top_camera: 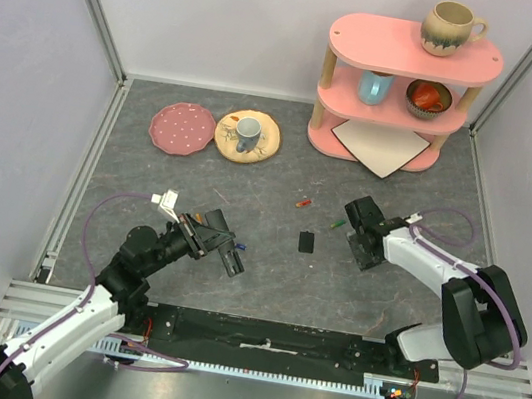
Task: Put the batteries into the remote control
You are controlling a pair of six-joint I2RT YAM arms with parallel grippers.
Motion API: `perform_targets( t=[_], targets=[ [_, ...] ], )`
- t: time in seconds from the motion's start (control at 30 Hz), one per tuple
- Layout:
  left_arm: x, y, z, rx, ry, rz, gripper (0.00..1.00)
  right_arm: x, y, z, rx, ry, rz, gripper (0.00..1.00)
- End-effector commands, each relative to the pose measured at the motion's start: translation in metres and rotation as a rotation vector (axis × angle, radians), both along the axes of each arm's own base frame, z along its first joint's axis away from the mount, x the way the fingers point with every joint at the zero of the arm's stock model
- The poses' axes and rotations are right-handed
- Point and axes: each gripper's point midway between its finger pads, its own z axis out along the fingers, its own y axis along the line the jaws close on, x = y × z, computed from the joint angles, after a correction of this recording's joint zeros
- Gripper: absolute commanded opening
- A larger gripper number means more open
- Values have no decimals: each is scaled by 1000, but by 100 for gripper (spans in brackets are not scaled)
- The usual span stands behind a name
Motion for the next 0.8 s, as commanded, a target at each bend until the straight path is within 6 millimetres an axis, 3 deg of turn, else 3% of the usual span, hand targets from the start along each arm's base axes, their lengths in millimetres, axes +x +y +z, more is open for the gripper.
perform_targets(
  t=[0.0, 0.1, 0.17, 0.27, 0.33, 0.43, 0.47, 0.53, 0.63, 0.77],
  targets=[
    [3, 1, 0, -13, 19, 15, 2, 13, 4, 17, -2, -46, 26, 67],
    [3, 0, 0, -13, 19, 12, 2, 14, 6, 21, 5, -48, 42, 76],
    [2, 0, 0, -14, 18, 11, 2, 15, 6, 26, -3, -57, 59, 77],
    [1, 0, 3, -16, 8, 4, 2, 28, 5, 50, -80, -99, 199, 75],
    [0, 2, 3, -12, 6, 10, 2, 45, 8, 71, -192, -124, 438, 71],
    [-1, 4, 4, -12, -4, 16, 2, 57, 9, 86, -374, -109, 809, 67],
    [-1, 4, 3, -12, -4, 18, 2, 53, 23, 82, -349, -113, 974, 67],
    [-1, 4, 3, -12, -8, 17, 2, 45, 21, 76, -410, -94, 1139, 62],
    [-1, 4, 4, -2, -12, 14, 2, 32, 16, 58, -414, -16, 1218, 54],
    [-1, 3, 9, 3, -27, 5, 2, 23, 20, 38, -371, 12, 1264, 53]
  ],
)
